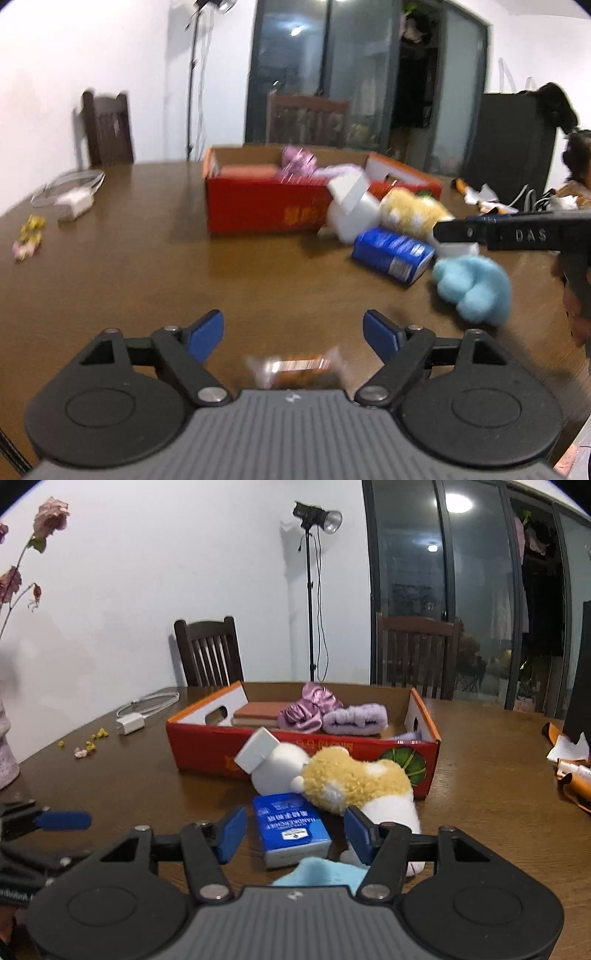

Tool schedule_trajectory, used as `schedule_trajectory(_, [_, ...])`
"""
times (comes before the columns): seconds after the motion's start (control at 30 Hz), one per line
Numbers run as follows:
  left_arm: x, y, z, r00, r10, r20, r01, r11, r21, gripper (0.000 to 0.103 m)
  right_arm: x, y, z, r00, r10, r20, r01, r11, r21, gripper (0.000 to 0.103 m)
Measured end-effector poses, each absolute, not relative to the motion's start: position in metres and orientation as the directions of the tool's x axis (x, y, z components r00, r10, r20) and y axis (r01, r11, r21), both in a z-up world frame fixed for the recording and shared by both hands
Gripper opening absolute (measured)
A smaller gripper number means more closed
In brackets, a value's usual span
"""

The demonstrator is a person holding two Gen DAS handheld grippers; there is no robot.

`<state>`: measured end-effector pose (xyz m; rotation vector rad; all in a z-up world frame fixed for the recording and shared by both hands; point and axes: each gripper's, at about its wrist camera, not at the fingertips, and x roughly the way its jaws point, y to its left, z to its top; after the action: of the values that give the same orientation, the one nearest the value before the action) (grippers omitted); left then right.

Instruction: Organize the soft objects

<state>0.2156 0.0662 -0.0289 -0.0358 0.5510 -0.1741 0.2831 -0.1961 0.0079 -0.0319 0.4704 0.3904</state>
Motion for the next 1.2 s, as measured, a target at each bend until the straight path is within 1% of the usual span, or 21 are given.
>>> schedule_trajectory(0.07, [0.211,0.069,-0.028,0.839,-0.173,-0.515,0.134,0.985,-0.113,0.082,0.294,-0.195,0.001,0.807,0.357,-0.471,-0.374,0.925,0.060,0.058])
schedule_trajectory(0.13, [0.211,0.069,-0.030,0.827,-0.203,-0.524,0.153,0.978,-0.138,0.074,0.306,-0.189,-0.001,0.797,0.361,-0.485,-0.383,0.922,0.056,0.058])
schedule_trajectory(0.17, [0.212,0.068,-0.033,0.815,-0.212,-0.540,0.160,0.977,-0.143,0.061,0.309,-0.185,0.001,0.800,0.364,-0.476,-0.390,0.919,0.047,0.059])
schedule_trajectory(0.2, [0.214,0.067,-0.036,0.802,-0.215,-0.557,0.162,0.976,-0.144,0.054,0.313,-0.179,0.005,0.807,0.374,-0.457,-0.403,0.914,0.037,0.060])
schedule_trajectory(0.23, [0.213,0.067,-0.036,0.807,-0.218,-0.548,0.168,0.976,-0.142,0.054,0.316,-0.174,0.009,0.810,0.388,-0.440,-0.418,0.908,0.033,0.063])
schedule_trajectory(0.27, [0.213,0.067,-0.037,0.806,-0.219,-0.550,0.169,0.975,-0.141,0.052,0.320,-0.169,0.013,0.809,0.409,-0.422,-0.435,0.900,0.036,0.070])
schedule_trajectory(0.33, [0.211,0.064,-0.037,0.813,-0.216,-0.540,0.171,0.976,-0.133,0.045,0.334,-0.160,0.020,0.797,0.452,-0.400,-0.468,0.882,0.064,0.071])
schedule_trajectory(0.37, [0.209,0.063,-0.037,0.820,-0.218,-0.530,0.179,0.976,-0.124,0.039,0.343,-0.154,0.022,0.795,0.456,-0.401,-0.473,0.879,0.060,0.069])
schedule_trajectory(0.4, [0.208,0.061,-0.037,0.824,-0.210,-0.526,0.176,0.978,-0.115,0.038,0.351,-0.148,0.023,0.800,0.446,-0.402,-0.470,0.882,0.042,0.068])
schedule_trajectory(0.43, [0.206,0.060,-0.037,0.829,-0.200,-0.523,0.167,0.980,-0.111,0.038,0.361,-0.141,0.022,0.807,0.424,-0.411,-0.458,0.889,0.016,0.066])
schedule_trajectory(0.47, [0.205,0.060,-0.037,0.834,-0.198,-0.515,0.163,0.980,-0.112,0.036,0.370,-0.136,0.020,0.807,0.406,-0.429,-0.447,0.895,0.006,0.048])
schedule_trajectory(0.5, [0.203,0.060,-0.036,0.839,-0.197,-0.507,0.162,0.980,-0.113,0.035,0.379,-0.133,0.016,0.795,0.400,-0.456,-0.445,0.895,0.010,0.027])
schedule_trajectory(0.53, [0.202,0.061,-0.036,0.845,-0.194,-0.498,0.158,0.981,-0.114,0.034,0.384,-0.131,0.014,0.772,0.420,-0.478,-0.464,0.885,0.029,0.027])
schedule_trajectory(0.6, [0.198,0.065,-0.034,0.859,-0.193,-0.475,0.147,0.980,-0.132,0.030,0.376,-0.130,0.014,0.768,0.438,-0.467,-0.479,0.877,0.036,0.021])
schedule_trajectory(0.67, [0.192,0.070,-0.031,0.868,-0.214,-0.448,0.151,0.973,-0.172,0.028,0.356,-0.131,0.019,0.772,0.458,-0.440,-0.501,0.865,0.021,0.020])
schedule_trajectory(0.7, [0.188,0.071,-0.028,0.873,-0.222,-0.435,0.156,0.971,-0.183,0.001,0.342,-0.135,0.022,0.774,0.470,-0.424,-0.507,0.861,0.028,0.020])
schedule_trajectory(0.77, [0.181,0.072,-0.022,0.881,-0.233,-0.412,0.167,0.968,-0.190,0.001,0.305,-0.150,0.025,0.768,0.505,-0.393,-0.523,0.849,0.069,0.020])
schedule_trajectory(0.87, [0.175,0.065,-0.017,0.883,-0.246,-0.400,0.194,0.967,-0.166,0.001,0.256,-0.171,0.015,0.741,0.548,-0.389,-0.535,0.831,0.152,0.020])
schedule_trajectory(1.03, [0.179,0.045,-0.029,0.864,-0.206,-0.459,0.178,0.979,-0.104,0.001,0.212,-0.199,-0.020,0.745,0.490,-0.453,-0.446,0.870,0.208,0.020])
schedule_trajectory(1.13, [0.180,0.039,-0.045,0.870,-0.148,-0.471,0.118,0.989,-0.091,0.001,0.199,-0.211,-0.031,0.761,0.471,-0.447,-0.411,0.882,0.229,0.020])
schedule_trajectory(1.2, [0.179,0.041,-0.049,0.874,-0.130,-0.469,0.084,0.990,-0.116,0.002,0.193,-0.216,-0.034,0.772,0.464,-0.435,-0.399,0.886,0.237,0.020])
